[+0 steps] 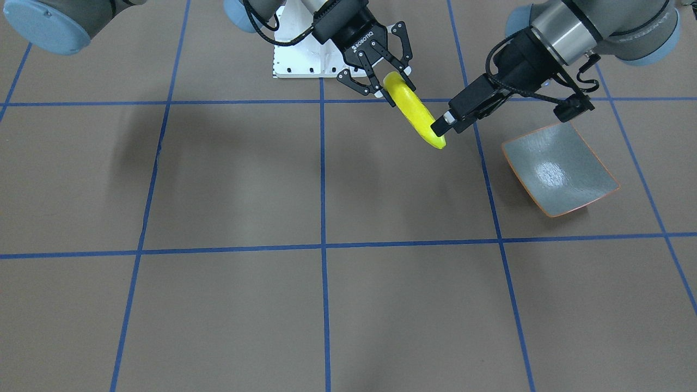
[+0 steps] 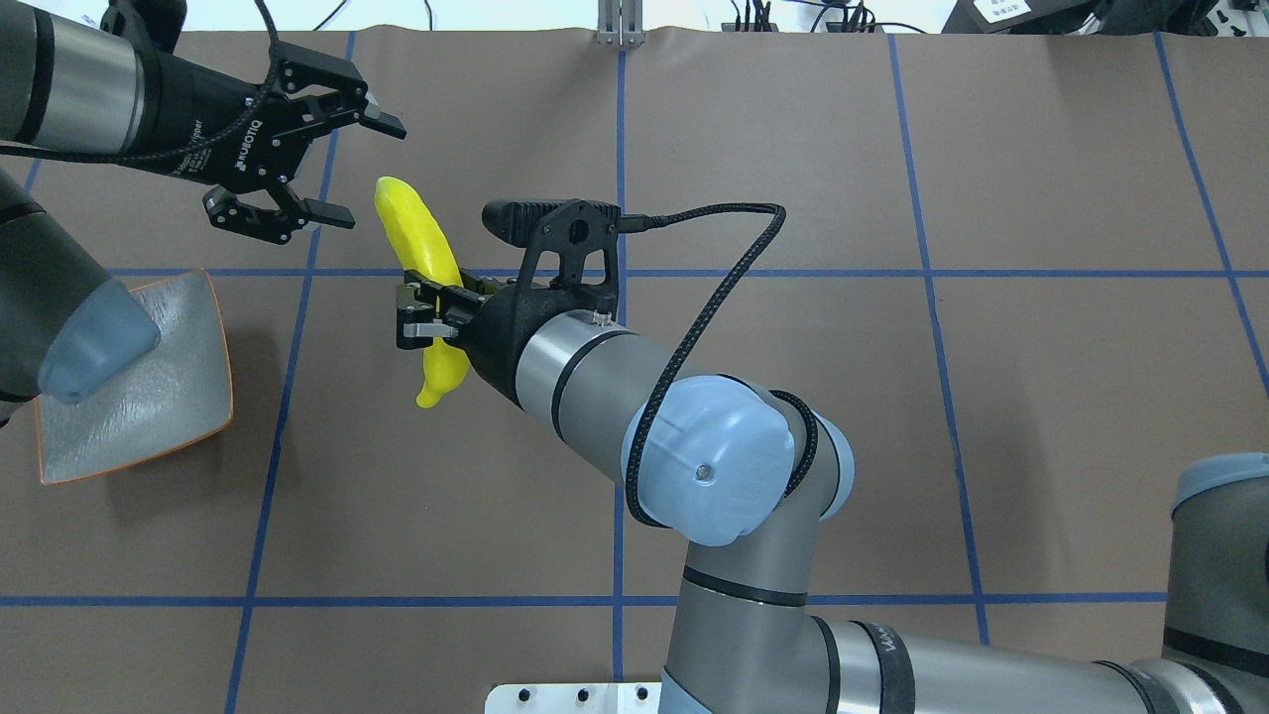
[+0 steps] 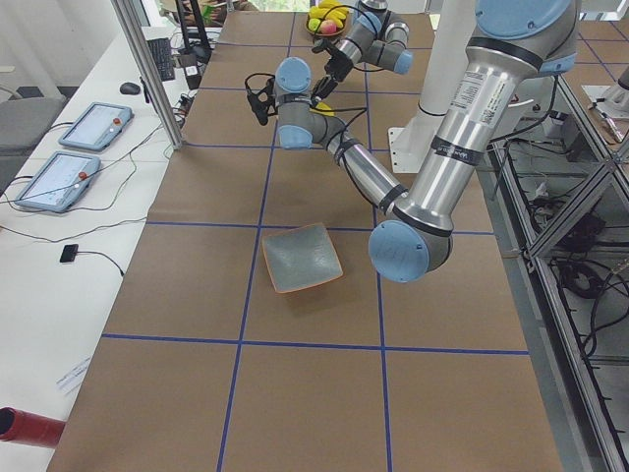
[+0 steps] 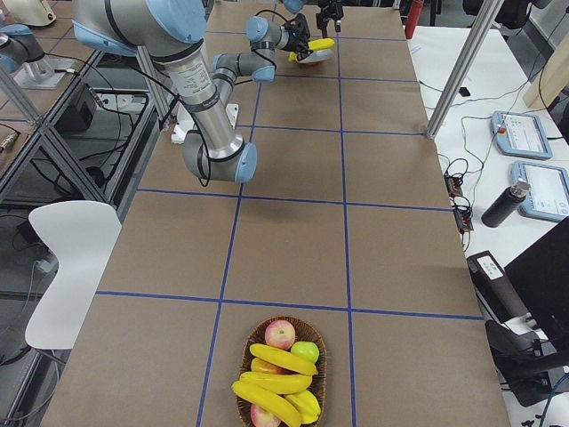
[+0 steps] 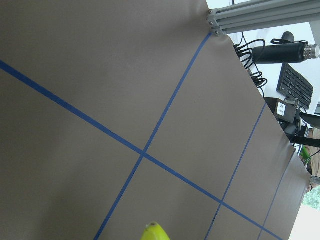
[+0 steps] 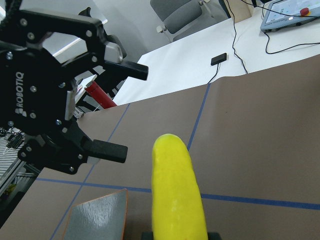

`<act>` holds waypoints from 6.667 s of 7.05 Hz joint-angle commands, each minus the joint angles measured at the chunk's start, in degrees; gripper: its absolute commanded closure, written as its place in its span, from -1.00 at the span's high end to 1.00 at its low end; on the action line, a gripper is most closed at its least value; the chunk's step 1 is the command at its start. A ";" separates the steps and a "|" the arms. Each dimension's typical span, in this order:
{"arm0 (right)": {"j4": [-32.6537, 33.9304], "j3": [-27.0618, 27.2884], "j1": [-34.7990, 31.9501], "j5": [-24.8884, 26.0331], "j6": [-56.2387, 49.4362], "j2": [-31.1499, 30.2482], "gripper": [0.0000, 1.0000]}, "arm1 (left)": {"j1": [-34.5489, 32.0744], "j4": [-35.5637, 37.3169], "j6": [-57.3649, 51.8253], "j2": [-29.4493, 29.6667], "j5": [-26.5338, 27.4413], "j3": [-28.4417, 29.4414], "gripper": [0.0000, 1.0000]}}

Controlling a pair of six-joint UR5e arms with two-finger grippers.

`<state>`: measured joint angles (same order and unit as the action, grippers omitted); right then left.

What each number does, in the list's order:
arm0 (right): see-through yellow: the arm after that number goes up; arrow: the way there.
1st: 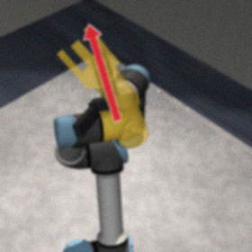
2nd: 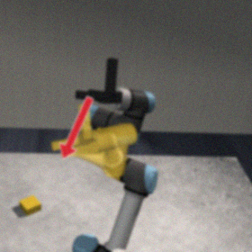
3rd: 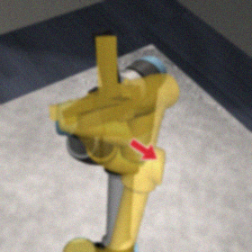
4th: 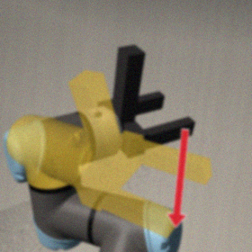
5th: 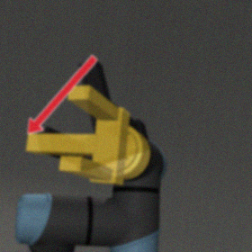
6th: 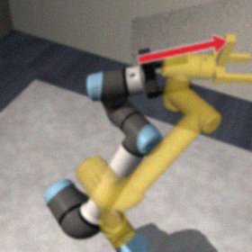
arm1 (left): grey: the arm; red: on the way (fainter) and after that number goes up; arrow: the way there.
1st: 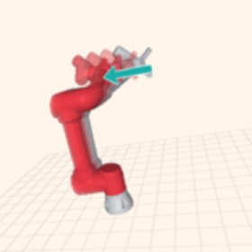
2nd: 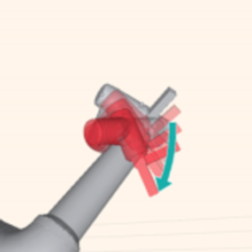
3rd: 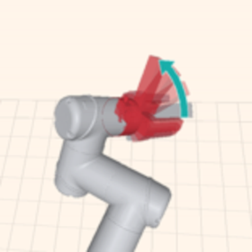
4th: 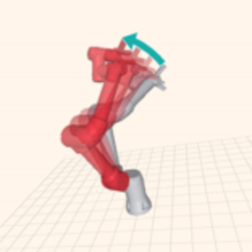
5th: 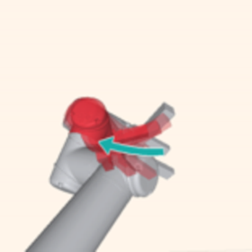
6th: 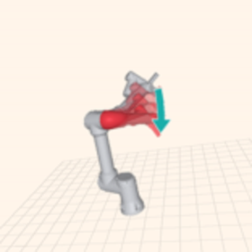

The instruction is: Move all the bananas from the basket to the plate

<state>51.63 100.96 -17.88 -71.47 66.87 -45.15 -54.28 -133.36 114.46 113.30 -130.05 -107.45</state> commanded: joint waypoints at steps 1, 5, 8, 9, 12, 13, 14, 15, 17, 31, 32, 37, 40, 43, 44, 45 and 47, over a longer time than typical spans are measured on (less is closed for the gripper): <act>-0.13 -0.15 -0.75 -0.07 0.10 0.41 -1.00 | 1.63 -1.10 2.43 0.08 0.06 -0.48 0.99; -0.22 -0.15 -1.37 -0.07 0.10 1.29 -1.00 | 2.78 -2.86 2.44 0.25 0.24 -0.39 -0.11; -0.31 -0.06 -1.37 -0.16 0.19 1.29 0.91 | 2.78 -3.05 2.35 0.25 0.24 -0.22 -1.00; -0.74 0.29 -1.72 -0.42 1.67 1.29 0.98 | 2.78 -3.05 2.35 0.25 0.15 -0.13 -1.00; 0.13 2.40 -6.10 -8.75 1.86 -1.50 0.99 | 2.25 -2.70 1.39 -3.06 0.24 0.14 -1.00; 0.57 2.40 -8.55 -10.95 1.77 -4.83 0.99 | 1.12 -2.52 0.43 -5.78 0.41 0.05 -1.00; 1.88 2.58 -12.58 -15.84 1.07 -8.43 1.00 | 0.33 -2.52 -4.54 -11.38 0.42 -0.12 -1.00; 5.63 2.58 -17.32 -22.68 0.20 -10.47 1.00 | -0.90 -2.52 -11.12 -17.09 0.42 -0.13 -1.00; 11.10 2.58 -22.79 -28.97 -8.72 -14.94 1.00 | -3.10 -2.34 -23.78 -25.98 0.59 0.75 -1.00; 12.35 -5.55 -67.49 -64.02 -75.62 -53.99 0.99 | -5.30 -2.61 -45.28 -25.06 5.69 7.79 1.00; 12.35 -11.60 -74.08 -67.02 -80.36 -53.56 0.99 | -5.39 -2.61 -45.29 -25.23 5.78 6.91 1.00; 11.83 -29.75 -87.84 -61.26 -84.19 -52.94 0.98 | -5.39 -2.78 -45.29 -26.11 6.57 3.92 1.00; 11.74 -33.37 -88.56 -58.61 -76.94 -53.29 0.91 | -5.39 -2.87 -45.37 -26.20 6.66 2.60 1.00; 11.65 -33.37 -88.47 -58.96 -69.19 -53.21 0.67 | -5.48 -2.87 -45.37 -26.29 6.74 2.51 1.00; 10.78 -33.63 -88.47 -58.96 -68.29 -53.12 0.56 | -5.57 -2.87 -45.37 -26.20 6.74 2.42 1.00; 10.51 -34.07 -88.47 -58.96 -68.28 -53.29 0.50 | -5.48 -2.87 -45.37 -26.12 6.74 2.42 1.00; 10.42 -35.21 -88.47 -58.96 -68.28 -53.29 0.48 | -5.57 -2.87 -45.37 -26.03 6.74 2.42 1.00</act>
<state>62.14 66.27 -106.35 -130.43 -1.48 -98.42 -59.83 -136.23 69.08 87.23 -123.31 -105.02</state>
